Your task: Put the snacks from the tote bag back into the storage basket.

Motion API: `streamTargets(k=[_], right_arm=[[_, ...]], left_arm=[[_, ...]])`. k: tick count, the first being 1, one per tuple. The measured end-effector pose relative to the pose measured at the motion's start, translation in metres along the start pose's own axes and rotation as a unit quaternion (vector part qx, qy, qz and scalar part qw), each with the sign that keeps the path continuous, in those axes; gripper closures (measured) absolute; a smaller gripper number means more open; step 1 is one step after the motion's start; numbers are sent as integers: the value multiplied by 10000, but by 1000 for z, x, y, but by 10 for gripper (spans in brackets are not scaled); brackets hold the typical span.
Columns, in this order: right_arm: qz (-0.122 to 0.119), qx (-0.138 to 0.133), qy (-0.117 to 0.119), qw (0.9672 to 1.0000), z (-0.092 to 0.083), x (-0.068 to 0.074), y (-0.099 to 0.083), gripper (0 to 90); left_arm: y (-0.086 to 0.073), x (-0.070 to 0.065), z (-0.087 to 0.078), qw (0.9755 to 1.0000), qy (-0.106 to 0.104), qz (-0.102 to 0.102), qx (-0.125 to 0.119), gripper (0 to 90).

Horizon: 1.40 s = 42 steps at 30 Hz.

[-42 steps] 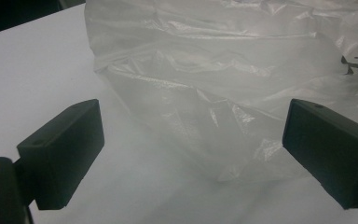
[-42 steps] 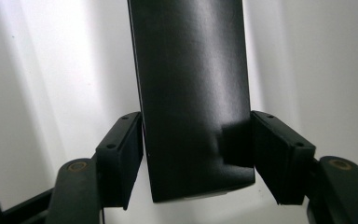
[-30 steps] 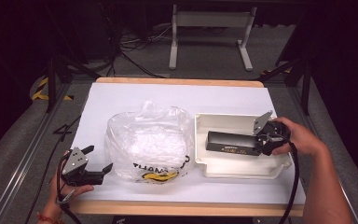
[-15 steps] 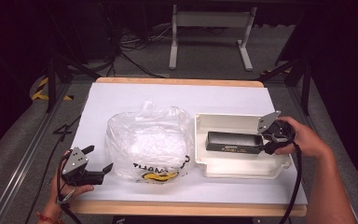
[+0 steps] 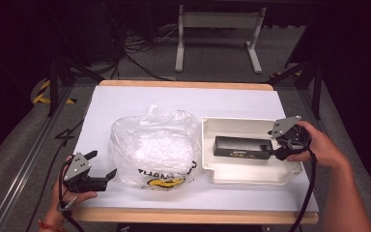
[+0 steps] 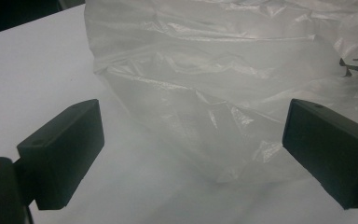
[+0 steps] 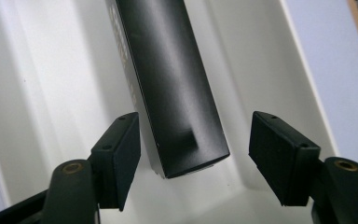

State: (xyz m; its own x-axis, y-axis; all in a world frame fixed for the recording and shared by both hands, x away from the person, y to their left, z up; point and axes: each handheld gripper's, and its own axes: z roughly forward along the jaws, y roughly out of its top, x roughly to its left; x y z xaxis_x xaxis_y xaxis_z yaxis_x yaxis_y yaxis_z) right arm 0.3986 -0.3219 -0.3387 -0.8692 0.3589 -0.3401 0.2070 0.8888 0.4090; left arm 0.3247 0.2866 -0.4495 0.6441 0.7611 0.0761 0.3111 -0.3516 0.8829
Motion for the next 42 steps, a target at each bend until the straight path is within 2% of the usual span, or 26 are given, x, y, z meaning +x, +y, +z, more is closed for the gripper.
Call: streamTargets(k=[2,9,13,18,21,25,29,36,39,42], right_arm=[[35,-126,-54,9999,-3,1,-1,336],[316,-268,-245,9988,-10,5,-4,294],[329,-385,-271,9984,-14,9,-4,274],[386,-451,-421,9973,-17,19,-6,235],[527,-531,-552,9957,-18,22,-9,219],[762,-737,-710,9918,-22,27,-12,210],[853,-782,-810,9900,-23,32,-15,183],[1188,-880,-1012,9838,-27,38,-25,145],[1227,-927,-1071,9823,-28,42,-28,137],[1229,-888,-1097,9823,-28,45,-31,128]], left_arm=[[0,0,0,10000,-2,-1,-7,62],[0,0,-1,10000,-6,-16,-18,62],[0,0,-1,10000,2,-2,-12,62],[0,0,-1,10000,15,-4,-15,62],[0,1,-1,10000,16,-2,-22,62],[0,0,-1,10000,7,-6,-12,62],[0,0,-1,10000,12,-2,-18,62],[0,0,-1,10000,5,15,-8,62],[0,0,-1,10000,18,2,-11,62],[0,0,-1,10000,11,20,-5,62]])
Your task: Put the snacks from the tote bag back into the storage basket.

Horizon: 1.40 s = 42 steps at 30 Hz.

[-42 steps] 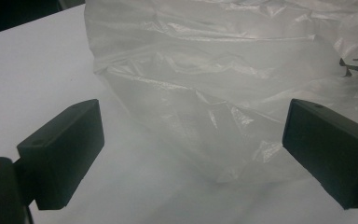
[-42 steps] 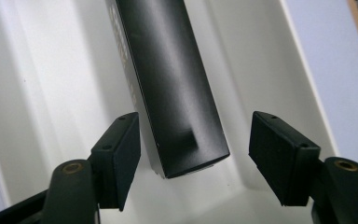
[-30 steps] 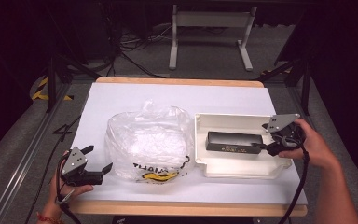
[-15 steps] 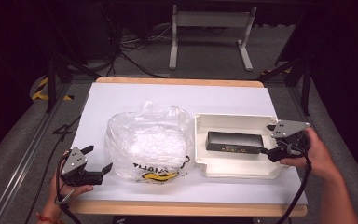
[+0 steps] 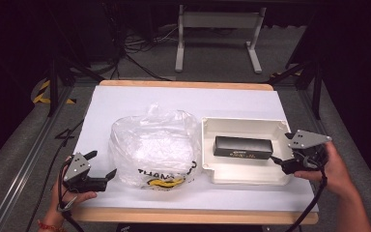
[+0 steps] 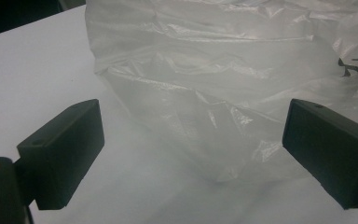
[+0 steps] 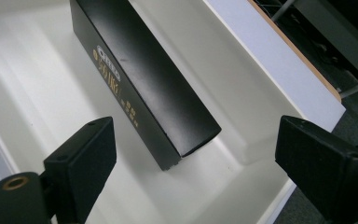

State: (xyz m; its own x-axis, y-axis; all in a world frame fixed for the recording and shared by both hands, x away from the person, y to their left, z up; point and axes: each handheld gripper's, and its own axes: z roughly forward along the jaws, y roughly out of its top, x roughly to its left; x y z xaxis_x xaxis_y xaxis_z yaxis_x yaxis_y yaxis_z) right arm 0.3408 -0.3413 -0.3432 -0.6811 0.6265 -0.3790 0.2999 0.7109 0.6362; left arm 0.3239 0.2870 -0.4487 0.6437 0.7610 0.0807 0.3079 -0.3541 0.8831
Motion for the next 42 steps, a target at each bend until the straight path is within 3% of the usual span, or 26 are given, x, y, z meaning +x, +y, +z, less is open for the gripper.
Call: streamTargets(k=[21,22,31,33,41,42], right_arm=[[408,-211,-449,9979,-6,16,-24,65],[473,-265,-579,9968,-7,18,-27,61],[764,-311,-719,9940,-5,22,-42,48],[950,-406,-795,9915,-5,24,-49,43],[1242,-597,-769,9875,-2,30,-69,42],[1274,-598,-846,9864,-2,32,-72,42]], left_arm=[[0,-1,1,10000,-19,25,18,63],[0,-1,1,10000,-20,21,17,63],[0,-1,0,10000,-11,17,-3,62],[0,0,0,10000,-16,2,-15,62],[0,1,-2,10000,-7,-27,-89,62],[0,1,-2,10000,-7,-27,-89,62]])
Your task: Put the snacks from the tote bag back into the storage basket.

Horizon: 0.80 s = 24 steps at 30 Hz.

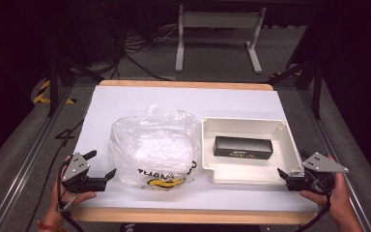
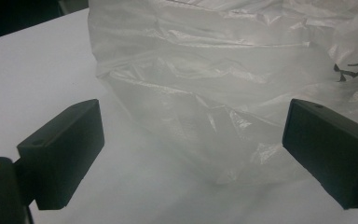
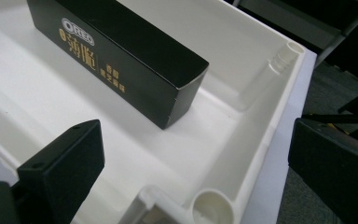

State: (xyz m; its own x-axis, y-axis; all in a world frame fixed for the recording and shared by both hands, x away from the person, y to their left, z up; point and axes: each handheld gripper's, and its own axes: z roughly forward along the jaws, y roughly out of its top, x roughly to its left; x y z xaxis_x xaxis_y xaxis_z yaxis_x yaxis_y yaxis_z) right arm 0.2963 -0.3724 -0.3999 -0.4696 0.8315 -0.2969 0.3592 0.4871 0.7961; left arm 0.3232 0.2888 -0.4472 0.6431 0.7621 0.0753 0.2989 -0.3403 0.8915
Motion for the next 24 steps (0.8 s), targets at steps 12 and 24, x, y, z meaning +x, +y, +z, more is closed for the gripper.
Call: streamTargets(k=[12,24], right_arm=[[817,-328,-230,9959,3,2,-30,41],[739,-391,-157,9964,8,5,-44,42]], left_arm=[[0,4,-5,9998,46,-124,-173,61],[0,11,-8,9989,253,-253,-293,60]])
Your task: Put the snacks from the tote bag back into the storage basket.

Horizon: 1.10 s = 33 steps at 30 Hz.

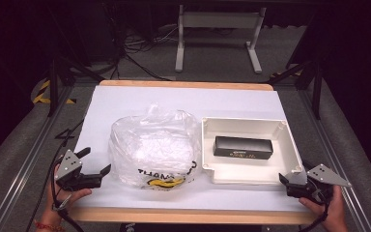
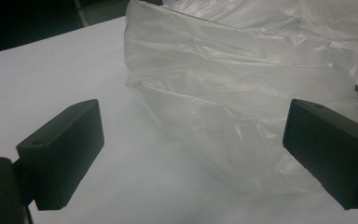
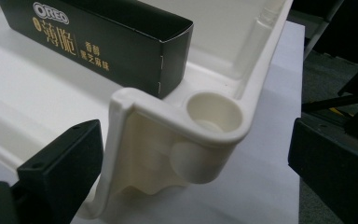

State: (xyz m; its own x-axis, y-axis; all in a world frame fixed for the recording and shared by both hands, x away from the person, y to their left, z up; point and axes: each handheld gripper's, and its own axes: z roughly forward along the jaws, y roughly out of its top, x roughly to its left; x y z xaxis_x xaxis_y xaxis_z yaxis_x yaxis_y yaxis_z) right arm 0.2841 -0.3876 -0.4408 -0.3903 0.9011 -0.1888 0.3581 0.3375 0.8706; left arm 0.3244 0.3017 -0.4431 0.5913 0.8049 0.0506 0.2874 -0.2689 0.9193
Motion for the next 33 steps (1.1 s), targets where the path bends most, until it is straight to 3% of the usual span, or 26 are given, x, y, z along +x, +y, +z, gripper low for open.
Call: streamTargets(k=[5,29,33], right_arm=[[-61,-146,-11,9999,-3,1,0,41],[-126,-219,-107,9996,-10,6,2,41],[-52,-208,-148,9997,-10,5,2,42]], left_arm=[[-1,0,-1,10000,29,4,38,59],[2,-2,2,9999,-36,119,8,59],[3,-3,2,9999,-34,99,-16,58]])
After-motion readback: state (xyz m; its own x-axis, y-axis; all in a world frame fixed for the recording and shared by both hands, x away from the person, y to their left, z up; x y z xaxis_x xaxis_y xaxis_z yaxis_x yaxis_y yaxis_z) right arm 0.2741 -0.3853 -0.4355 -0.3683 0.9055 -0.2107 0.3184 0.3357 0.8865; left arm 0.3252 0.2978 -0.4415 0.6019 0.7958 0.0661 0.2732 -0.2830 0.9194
